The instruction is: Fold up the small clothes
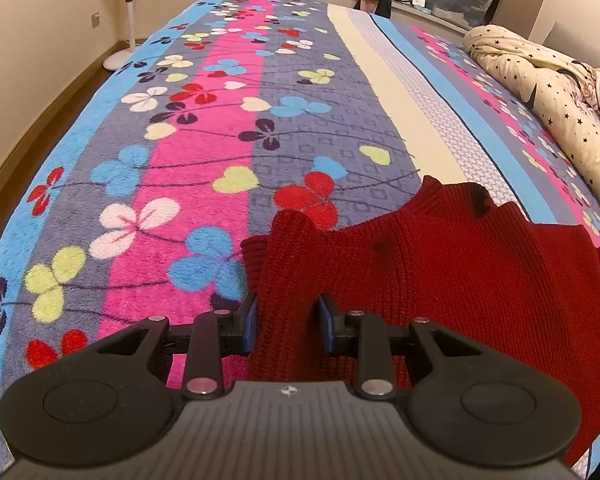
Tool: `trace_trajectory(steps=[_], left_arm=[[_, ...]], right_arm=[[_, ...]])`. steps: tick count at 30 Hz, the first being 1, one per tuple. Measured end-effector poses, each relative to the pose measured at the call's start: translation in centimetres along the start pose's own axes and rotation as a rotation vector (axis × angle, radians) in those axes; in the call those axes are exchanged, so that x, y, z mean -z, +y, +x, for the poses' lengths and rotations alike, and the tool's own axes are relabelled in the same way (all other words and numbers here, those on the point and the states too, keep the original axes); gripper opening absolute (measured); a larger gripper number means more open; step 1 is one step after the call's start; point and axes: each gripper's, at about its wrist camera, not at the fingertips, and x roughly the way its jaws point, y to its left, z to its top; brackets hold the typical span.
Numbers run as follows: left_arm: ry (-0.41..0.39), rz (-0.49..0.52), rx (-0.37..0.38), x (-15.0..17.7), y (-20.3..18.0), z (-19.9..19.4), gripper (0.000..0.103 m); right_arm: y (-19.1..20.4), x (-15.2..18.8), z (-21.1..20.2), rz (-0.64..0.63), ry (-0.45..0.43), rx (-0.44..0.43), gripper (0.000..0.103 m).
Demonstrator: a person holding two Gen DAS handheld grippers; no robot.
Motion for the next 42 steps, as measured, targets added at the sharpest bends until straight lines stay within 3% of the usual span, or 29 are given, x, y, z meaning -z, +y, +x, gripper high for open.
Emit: trace_trajectory(steps=[3, 7, 8, 9, 10, 11, 12, 15, 19, 21, 23, 25, 27, 29, 30, 34, 37, 40, 41, 42], left_arm=[[0.001, -0.003, 0.003, -0.1, 0.0, 0.0, 0.033], [-0.003, 0.005, 0.001, 0.0, -0.3, -0.1, 0.031], [-0.008, 0.009, 0.000, 0.0, -0.4, -0.1, 0.027], [-0.013, 0.013, -0.001, 0.0, -0.4, -0.2, 0.015], [-0.018, 0.016, 0.001, 0.0, -0.4, -0.3, 0.014], [-0.026, 0.018, 0.005, -0.1, -0.4, -0.5, 0.014], [-0.038, 0.022, 0.008, -0.1, -0.3, -0.7, 0.013], [-0.096, 0.007, 0.021, -0.6, 0.3, -2.0, 0.012], [-0.278, -0.139, 0.055, -1.6, 2.7, -5.2, 0.011], [-0.341, -0.160, 0.012, -1.8, 3.0, -6.0, 0.011], [-0.294, -0.170, -0.031, -2.1, 3.3, -5.1, 0.011], [-0.159, -0.187, -0.060, -2.0, 3.6, -2.8, 0.011], [-0.045, -0.171, -0.091, -1.6, 3.2, -0.7, 0.011], [-0.062, -0.156, -0.100, -1.8, 2.8, -0.6, 0.011], [-0.099, -0.162, -0.086, -2.0, 2.8, -1.2, 0.011], [-0.208, -0.158, -0.061, -2.6, 2.4, -3.1, 0.011], [-0.163, -0.156, -0.089, -2.4, 2.5, -2.5, 0.011], [-0.088, -0.189, -0.083, -1.6, 3.4, -1.3, 0.012], [-0.070, -0.193, -0.071, -1.5, 3.6, -1.0, 0.013], [-0.053, -0.195, -0.061, -1.4, 3.7, -1.0, 0.015]], right_arm=[[0.0, 0.4, 1.0, -0.014, 0.060, 0.010, 0.079], [0.6, 0.9, 1.8, -0.048, 0.093, 0.003, 0.078], [0.7, 0.9, 1.7, -0.048, 0.092, -0.006, 0.074], [0.9, 0.9, 1.6, -0.057, 0.086, -0.016, 0.058], [1.3, 0.9, 1.4, -0.073, 0.076, -0.030, 0.040], [1.6, 0.8, 1.2, -0.087, 0.062, -0.034, 0.031], [1.9, 0.7, 0.8, -0.108, 0.041, -0.028, 0.011], [2.7, 0.0, -1.0, -0.131, -0.076, -0.049, 0.011], [3.7, -0.9, -4.7, -0.125, -0.307, -0.163, 0.011], [4.3, -0.9, -5.7, -0.140, -0.408, -0.191, 0.011], [4.8, -1.3, -5.8, -0.146, -0.458, -0.159, 0.011], [4.6, -1.8, -4.5, -0.133, -0.410, -0.108, 0.011], [5.2, -1.7, -1.7, -0.178, -0.287, -0.009, 0.011], [5.6, -1.4, 1.0, -0.225, -0.175, 0.102, 0.011], [5.6, -1.3, 1.7, -0.227, -0.160, 0.126, 0.011], [6.8, -1.7, 0.2, -0.204, -0.285, 0.059, 0.011], [7.0, -1.6, 0.9, -0.223, -0.271, 0.110, 0.011], [5.6, -1.5, 3.3, -0.174, -0.107, 0.173, 0.015], [5.5, -1.4, 3.4, -0.169, -0.089, 0.193, 0.018], [5.4, -1.3, 3.2, -0.171, -0.096, 0.209, 0.030]])
